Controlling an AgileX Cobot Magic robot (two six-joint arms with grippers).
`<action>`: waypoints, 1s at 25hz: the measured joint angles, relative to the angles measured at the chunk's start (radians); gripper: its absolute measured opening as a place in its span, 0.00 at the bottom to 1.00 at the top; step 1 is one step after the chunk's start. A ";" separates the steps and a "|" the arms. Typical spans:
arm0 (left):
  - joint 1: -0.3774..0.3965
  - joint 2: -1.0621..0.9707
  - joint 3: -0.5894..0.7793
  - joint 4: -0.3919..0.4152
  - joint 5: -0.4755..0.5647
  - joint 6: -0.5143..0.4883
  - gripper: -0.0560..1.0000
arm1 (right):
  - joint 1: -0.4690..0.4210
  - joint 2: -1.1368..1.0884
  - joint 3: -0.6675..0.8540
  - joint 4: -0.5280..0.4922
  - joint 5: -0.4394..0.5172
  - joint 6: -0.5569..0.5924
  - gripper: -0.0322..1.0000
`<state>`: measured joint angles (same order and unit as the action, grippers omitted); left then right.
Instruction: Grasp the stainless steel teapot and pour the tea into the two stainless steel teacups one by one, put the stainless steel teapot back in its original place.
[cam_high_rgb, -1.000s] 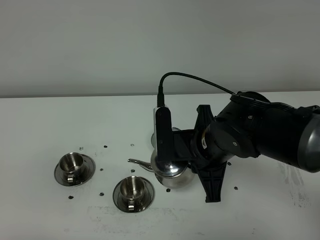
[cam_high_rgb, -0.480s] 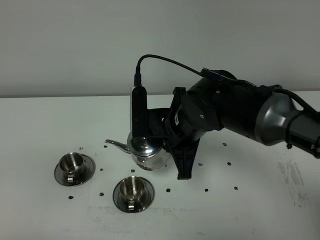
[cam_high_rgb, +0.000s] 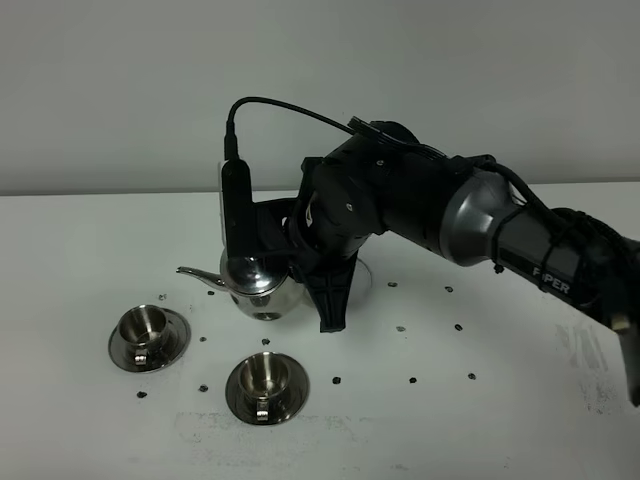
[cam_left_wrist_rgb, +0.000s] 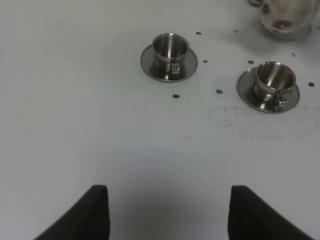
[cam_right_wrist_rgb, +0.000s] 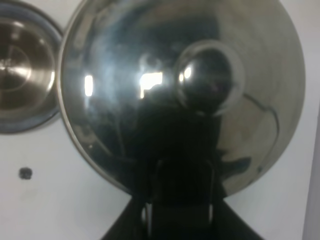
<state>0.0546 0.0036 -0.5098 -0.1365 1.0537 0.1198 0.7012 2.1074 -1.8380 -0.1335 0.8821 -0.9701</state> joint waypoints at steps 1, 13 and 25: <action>0.000 0.000 0.000 0.000 0.000 0.000 0.60 | 0.000 0.015 -0.013 0.000 0.006 -0.007 0.23; 0.000 0.000 0.000 0.000 0.000 0.001 0.60 | 0.012 0.129 -0.166 0.001 0.021 -0.078 0.23; 0.000 0.000 0.000 0.000 -0.001 0.001 0.59 | 0.033 0.191 -0.212 -0.042 0.026 -0.084 0.23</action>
<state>0.0546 0.0036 -0.5098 -0.1365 1.0529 0.1206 0.7345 2.2984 -2.0498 -0.1755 0.9080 -1.0539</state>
